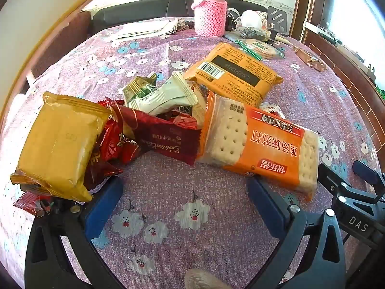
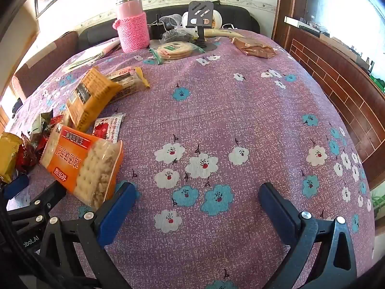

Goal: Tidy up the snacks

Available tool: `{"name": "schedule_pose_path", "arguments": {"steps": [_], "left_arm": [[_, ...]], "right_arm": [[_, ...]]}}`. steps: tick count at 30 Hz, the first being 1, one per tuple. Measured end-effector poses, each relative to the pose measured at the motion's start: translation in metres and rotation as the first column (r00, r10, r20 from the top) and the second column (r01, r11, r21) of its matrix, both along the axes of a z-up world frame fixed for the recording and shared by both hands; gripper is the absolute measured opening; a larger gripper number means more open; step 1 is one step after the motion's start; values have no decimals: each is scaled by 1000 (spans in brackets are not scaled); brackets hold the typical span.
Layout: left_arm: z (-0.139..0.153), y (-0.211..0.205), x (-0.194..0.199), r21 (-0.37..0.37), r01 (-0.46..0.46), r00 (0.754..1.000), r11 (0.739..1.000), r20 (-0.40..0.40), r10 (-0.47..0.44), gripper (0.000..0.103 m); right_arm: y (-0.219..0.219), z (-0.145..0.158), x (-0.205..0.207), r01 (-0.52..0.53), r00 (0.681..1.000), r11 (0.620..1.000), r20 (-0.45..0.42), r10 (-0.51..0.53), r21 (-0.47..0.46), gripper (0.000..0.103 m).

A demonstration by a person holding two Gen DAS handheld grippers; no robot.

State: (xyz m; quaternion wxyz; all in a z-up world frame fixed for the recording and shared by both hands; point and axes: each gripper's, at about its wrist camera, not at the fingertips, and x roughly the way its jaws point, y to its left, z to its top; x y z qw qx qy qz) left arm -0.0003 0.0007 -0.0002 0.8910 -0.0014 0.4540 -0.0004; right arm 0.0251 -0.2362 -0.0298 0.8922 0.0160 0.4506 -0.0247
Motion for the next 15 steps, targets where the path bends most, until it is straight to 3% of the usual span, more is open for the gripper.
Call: {"name": "schedule_pose_path", "arguments": {"steps": [15], "left_arm": [[1, -1, -3, 0, 0, 1000, 1000, 1, 0, 103]], "right_arm": [[0, 0, 0, 0, 1000, 1000, -1, 0, 0, 103]]}}
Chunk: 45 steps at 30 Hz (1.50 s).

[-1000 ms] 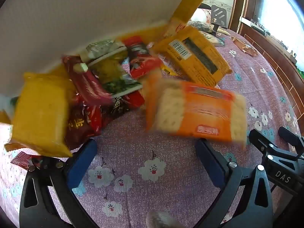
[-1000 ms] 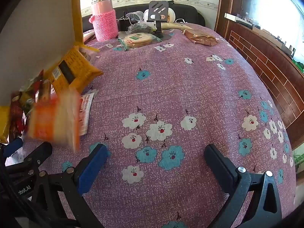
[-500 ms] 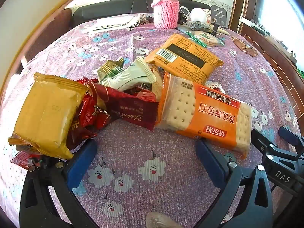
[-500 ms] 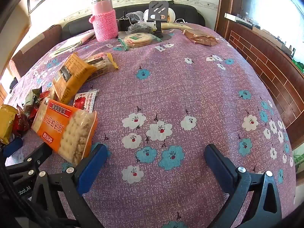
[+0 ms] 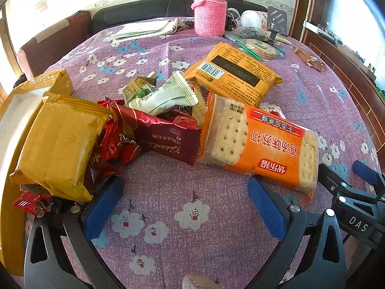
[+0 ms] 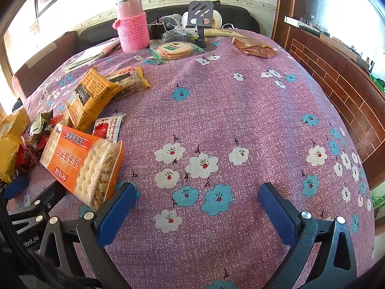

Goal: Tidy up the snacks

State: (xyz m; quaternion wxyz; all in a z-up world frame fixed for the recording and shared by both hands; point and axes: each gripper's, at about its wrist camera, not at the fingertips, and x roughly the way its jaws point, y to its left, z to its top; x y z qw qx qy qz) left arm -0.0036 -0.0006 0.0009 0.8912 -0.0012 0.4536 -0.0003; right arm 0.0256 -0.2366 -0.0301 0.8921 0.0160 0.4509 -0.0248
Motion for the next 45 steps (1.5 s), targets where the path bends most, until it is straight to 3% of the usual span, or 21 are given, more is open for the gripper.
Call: {"name": "schedule_pose_path", "arguments": {"steps": [27, 39, 42, 45], "left_arm": [[-1, -1, 1, 1, -25, 1000, 1000, -8, 25, 103], [3, -5, -34, -6, 131, 984, 991, -124, -131, 103], [10, 0, -54, -103, 152, 975, 983, -147, -166, 100], [36, 14, -92, -199, 186, 972, 962, -106, -210, 98]], "right_arm": [[0, 1, 0, 0, 1000, 1000, -1, 0, 0, 103], [0, 2, 3, -31, 1000, 1000, -2, 31, 6, 103], [-2, 1, 0, -37, 999, 999, -4, 37, 12, 103], [0, 3, 2, -60, 998, 998, -13, 60, 11, 103]]}}
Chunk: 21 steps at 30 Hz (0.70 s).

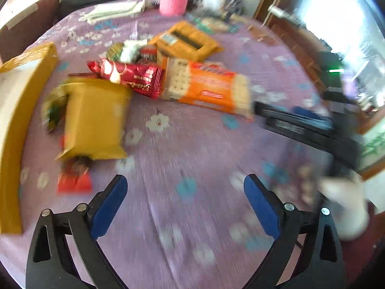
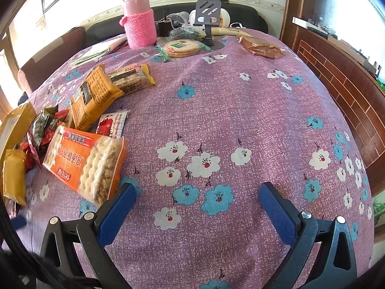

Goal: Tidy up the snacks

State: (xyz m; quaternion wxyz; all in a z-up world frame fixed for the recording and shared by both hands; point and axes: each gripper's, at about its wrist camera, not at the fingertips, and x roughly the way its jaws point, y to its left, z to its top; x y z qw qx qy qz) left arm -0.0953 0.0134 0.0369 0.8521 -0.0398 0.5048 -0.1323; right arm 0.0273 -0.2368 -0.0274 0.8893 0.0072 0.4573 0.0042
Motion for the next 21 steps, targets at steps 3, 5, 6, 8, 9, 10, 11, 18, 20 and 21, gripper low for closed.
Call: {"name": "schedule_pose_path", "arguments": {"steps": [3, 5, 6, 8, 9, 10, 11, 18, 20, 21], "left_arm": [[46, 25, -39, -39, 30, 995, 999, 98, -27, 98], [79, 46, -60, -41, 31, 978, 999, 207, -22, 98], [94, 58, -68, -28, 20, 965, 999, 264, -12, 98], [122, 80, -86, -29, 0, 922, 1000, 386, 11, 98], [130, 88, -92, -35, 2, 906, 999, 423, 13, 98], [136, 96, -97, -33, 2, 890, 999, 456, 13, 98], [142, 103, -102, -21, -1, 872, 1000, 489, 11, 98], [159, 149, -137, -9, -67, 811, 998, 581, 60, 98], [161, 158, -142, -39, -104, 808, 994, 579, 107, 98], [162, 158, -144, -43, -125, 807, 991, 577, 127, 98]], "right_arm": [[-3, 0, -4, -11, 1000, 1000, 11, 11, 19, 103], [-9, 1, -7, 1, 1000, 998, 30, -3, 63, 103], [-11, 2, -8, 5, 999, 997, 34, -8, 77, 103], [-9, 2, -9, 5, 1000, 998, 30, -7, 61, 103], [-8, 2, -8, 5, 1000, 999, 28, -7, 54, 103], [-7, 1, -8, 5, 1000, 999, 26, -7, 49, 103], [-7, 2, -8, 5, 1000, 999, 25, -7, 48, 103], [-1, 0, -3, 1, 1000, 1000, 7, -1, -3, 103], [0, 0, 0, 3, 1000, 1000, 6, -3, -5, 103], [0, 0, 0, 3, 1000, 1000, 5, -3, -6, 103]]}}
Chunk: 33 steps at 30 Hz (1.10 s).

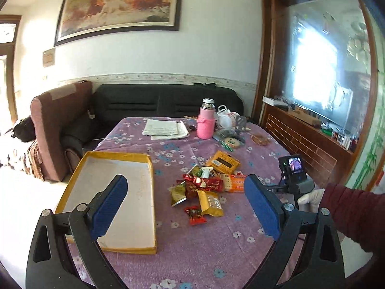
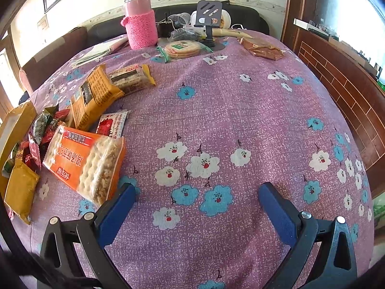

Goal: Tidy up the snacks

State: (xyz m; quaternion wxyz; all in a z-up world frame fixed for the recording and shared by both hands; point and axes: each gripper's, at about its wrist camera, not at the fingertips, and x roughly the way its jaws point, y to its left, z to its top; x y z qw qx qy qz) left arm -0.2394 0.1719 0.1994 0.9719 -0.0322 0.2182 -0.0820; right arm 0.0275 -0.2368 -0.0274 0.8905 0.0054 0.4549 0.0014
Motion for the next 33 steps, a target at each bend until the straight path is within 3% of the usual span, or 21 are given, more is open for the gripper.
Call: {"name": "schedule_pose_path", "arguments": {"steps": [13, 19, 26, 33], "left_arm": [[24, -84, -53, 2, -174, 985, 985, 14, 174, 98], [26, -113, -72, 2, -271, 962, 962, 38, 271, 98], [6, -109, -54, 8, -373, 927, 928, -43, 373, 98], [1, -86, -36, -8, -420, 907, 908, -25, 420, 98]], "right_arm": [[-1, 1, -2, -53, 998, 999, -18, 53, 0, 103], [-2, 1, -3, -103, 994, 995, -27, 103, -2, 103], [-3, 1, -5, -107, 994, 994, -23, 107, -1, 103], [-5, 2, -7, -205, 978, 979, -37, 205, -7, 103]]}}
